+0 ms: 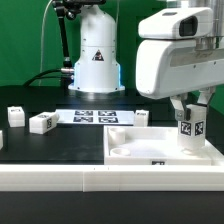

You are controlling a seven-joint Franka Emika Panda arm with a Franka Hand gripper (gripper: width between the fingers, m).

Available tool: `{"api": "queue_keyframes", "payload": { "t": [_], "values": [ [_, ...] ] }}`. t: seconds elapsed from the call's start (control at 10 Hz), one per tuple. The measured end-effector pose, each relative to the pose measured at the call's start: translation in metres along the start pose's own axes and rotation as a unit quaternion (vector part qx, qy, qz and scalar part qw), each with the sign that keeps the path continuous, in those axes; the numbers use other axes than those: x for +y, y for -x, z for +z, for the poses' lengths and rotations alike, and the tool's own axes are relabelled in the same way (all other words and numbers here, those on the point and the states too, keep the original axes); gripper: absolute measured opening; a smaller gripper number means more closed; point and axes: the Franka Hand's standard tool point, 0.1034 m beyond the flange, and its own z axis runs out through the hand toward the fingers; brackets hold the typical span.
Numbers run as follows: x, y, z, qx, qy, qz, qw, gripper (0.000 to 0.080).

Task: Assemble one leg

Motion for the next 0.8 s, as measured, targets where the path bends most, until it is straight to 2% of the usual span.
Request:
{"api": "queue_keyframes", "payload": {
  "t": [0.3,0.6,0.8],
  "values": [
    [-0.0045,-0.0015,0.001,0.0,-0.002,0.135,0.991,0.029],
    [-0.0051,-0.0037,0.0015,0.001,-0.006,0.323,0.947,0.0291],
    [-0.0048,-0.0056,0.0017,0.007,-0.006,0.428,0.904,0.0291]
  ]
}}
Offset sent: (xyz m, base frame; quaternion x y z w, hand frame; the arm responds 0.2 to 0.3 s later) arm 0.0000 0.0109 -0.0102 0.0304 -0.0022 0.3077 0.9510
